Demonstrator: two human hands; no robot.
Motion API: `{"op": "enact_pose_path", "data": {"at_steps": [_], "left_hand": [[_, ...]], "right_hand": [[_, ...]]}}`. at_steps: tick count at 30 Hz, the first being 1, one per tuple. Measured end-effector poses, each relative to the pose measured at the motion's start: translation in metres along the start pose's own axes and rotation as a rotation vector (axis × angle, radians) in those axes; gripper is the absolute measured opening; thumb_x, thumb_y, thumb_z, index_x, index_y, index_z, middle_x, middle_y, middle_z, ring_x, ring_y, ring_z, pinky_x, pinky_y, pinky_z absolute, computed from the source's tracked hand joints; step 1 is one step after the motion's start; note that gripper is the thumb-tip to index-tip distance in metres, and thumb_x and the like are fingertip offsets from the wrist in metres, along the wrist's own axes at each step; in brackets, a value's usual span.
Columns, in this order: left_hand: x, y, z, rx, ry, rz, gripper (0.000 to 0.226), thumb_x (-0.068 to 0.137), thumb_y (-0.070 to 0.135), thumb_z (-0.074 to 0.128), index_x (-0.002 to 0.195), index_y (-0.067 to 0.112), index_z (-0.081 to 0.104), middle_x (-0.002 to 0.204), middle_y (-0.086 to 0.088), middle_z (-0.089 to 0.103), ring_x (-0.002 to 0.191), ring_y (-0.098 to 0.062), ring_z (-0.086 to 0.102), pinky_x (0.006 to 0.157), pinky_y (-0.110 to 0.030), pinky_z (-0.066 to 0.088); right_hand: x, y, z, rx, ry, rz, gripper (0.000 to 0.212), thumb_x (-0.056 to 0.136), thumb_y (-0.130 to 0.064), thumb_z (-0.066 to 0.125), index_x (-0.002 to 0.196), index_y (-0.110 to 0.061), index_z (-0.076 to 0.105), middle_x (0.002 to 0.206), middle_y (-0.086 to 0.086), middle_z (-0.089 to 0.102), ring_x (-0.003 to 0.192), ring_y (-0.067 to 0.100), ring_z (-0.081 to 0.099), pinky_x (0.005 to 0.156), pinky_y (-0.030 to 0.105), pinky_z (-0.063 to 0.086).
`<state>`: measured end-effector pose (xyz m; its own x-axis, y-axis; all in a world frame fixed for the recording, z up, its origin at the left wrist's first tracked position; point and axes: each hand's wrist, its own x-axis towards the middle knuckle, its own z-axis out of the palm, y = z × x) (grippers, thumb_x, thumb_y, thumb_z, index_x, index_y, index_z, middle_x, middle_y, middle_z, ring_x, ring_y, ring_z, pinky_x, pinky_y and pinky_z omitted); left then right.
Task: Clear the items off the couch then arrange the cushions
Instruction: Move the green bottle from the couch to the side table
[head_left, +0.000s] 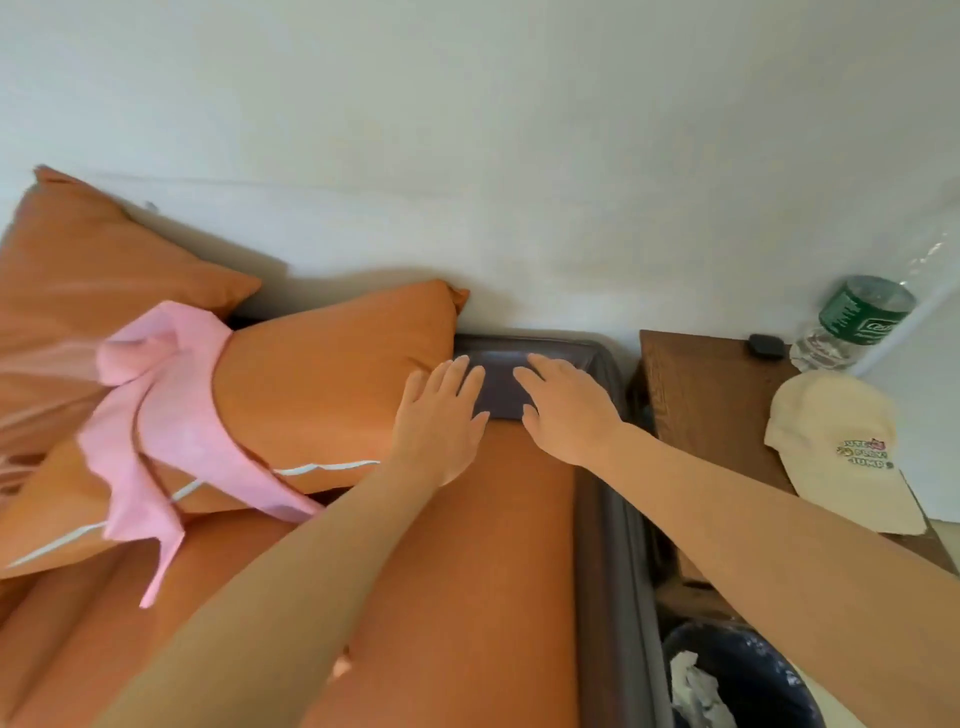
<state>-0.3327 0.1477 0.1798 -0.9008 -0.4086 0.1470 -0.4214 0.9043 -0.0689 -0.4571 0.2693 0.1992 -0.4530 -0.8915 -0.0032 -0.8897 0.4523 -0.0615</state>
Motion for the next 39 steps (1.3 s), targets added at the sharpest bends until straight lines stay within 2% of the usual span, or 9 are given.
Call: {"op": "enact_pose_path", "data": {"at_steps": [3,9,14,18,20,25,29,33,39], "left_hand": [[-0.054,-0.046,-0.011,0.034,0.031,-0.025,0.053,0.095,0.04,0.054,0.142,0.019,0.042,0.151,-0.003,0.038,0.136,-0.022,0.038,0.106,-0.041,0.02],[-0.13,-0.134,-0.024,0.047,0.022,-0.173,0.055,0.101,0.043,0.036,0.151,0.022,0.022,0.158,0.001,0.021,0.143,-0.019,0.022,0.114,-0.041,0.011],[-0.172,-0.205,-0.024,0.079,0.043,-0.274,0.052,0.086,0.038,0.067,0.131,0.015,0.054,0.137,-0.007,0.053,0.121,-0.026,0.053,0.098,-0.046,0.031],[-0.2,-0.259,-0.028,0.115,0.04,-0.356,0.052,0.076,0.034,0.077,0.121,0.013,0.061,0.129,-0.009,0.059,0.11,-0.028,0.06,0.091,-0.048,0.038],[-0.214,-0.287,-0.033,0.115,0.043,-0.424,0.053,0.081,0.034,0.073,0.127,0.013,0.058,0.134,-0.009,0.056,0.117,-0.027,0.056,0.095,-0.048,0.035],[-0.258,-0.359,-0.041,0.119,0.0,-0.569,0.056,0.098,0.043,0.045,0.147,0.022,0.03,0.154,0.0,0.026,0.139,-0.019,0.028,0.108,-0.043,0.021],[-0.294,-0.425,-0.041,0.108,0.04,-0.662,0.055,0.093,0.042,0.055,0.141,0.019,0.041,0.15,-0.003,0.036,0.134,-0.022,0.038,0.104,-0.045,0.026],[-0.33,-0.495,-0.044,0.108,-0.008,-0.687,0.058,0.097,0.046,0.044,0.148,0.023,0.027,0.156,0.0,0.023,0.14,-0.018,0.027,0.109,-0.042,0.017],[-0.397,-0.598,-0.051,0.112,-0.013,-0.689,0.057,0.097,0.047,0.043,0.146,0.023,0.027,0.153,0.001,0.026,0.136,-0.017,0.032,0.108,-0.042,0.021]], "right_hand": [[-0.004,-0.071,-0.006,-0.008,0.044,-0.064,0.046,0.098,-0.026,0.043,0.142,-0.014,0.036,0.149,0.01,0.034,0.13,0.029,0.038,0.1,0.04,0.039],[0.006,-0.188,-0.005,0.001,0.067,-0.212,0.046,0.097,-0.023,0.045,0.141,-0.017,0.037,0.15,0.009,0.033,0.13,0.028,0.039,0.1,0.042,0.039],[0.032,-0.262,0.003,-0.049,0.053,-0.34,0.044,0.096,-0.024,0.044,0.139,-0.018,0.038,0.15,0.009,0.034,0.129,0.029,0.041,0.099,0.042,0.041],[0.065,-0.316,0.003,-0.079,0.061,-0.444,0.044,0.096,-0.024,0.044,0.139,-0.017,0.038,0.146,0.009,0.038,0.122,0.029,0.045,0.094,0.042,0.043],[0.083,-0.345,0.003,-0.091,0.075,-0.499,0.045,0.097,-0.024,0.043,0.141,-0.016,0.037,0.149,0.01,0.034,0.124,0.03,0.043,0.095,0.042,0.042],[0.116,-0.434,0.008,-0.075,0.072,-0.597,0.044,0.095,-0.021,0.046,0.138,-0.012,0.043,0.147,0.013,0.037,0.12,0.033,0.045,0.09,0.043,0.04],[0.132,-0.513,0.01,-0.013,0.046,-0.672,0.039,0.082,-0.013,0.061,0.121,-0.006,0.058,0.131,0.018,0.053,0.103,0.037,0.056,0.075,0.043,0.043],[0.145,-0.594,0.015,-0.009,0.07,-0.695,0.045,0.088,-0.018,0.054,0.133,-0.011,0.049,0.142,0.013,0.043,0.117,0.034,0.049,0.086,0.043,0.042],[0.165,-0.718,0.016,-0.016,0.031,-0.659,0.051,0.094,-0.026,0.047,0.143,-0.016,0.035,0.152,0.009,0.029,0.131,0.027,0.038,0.097,0.039,0.036]]}}
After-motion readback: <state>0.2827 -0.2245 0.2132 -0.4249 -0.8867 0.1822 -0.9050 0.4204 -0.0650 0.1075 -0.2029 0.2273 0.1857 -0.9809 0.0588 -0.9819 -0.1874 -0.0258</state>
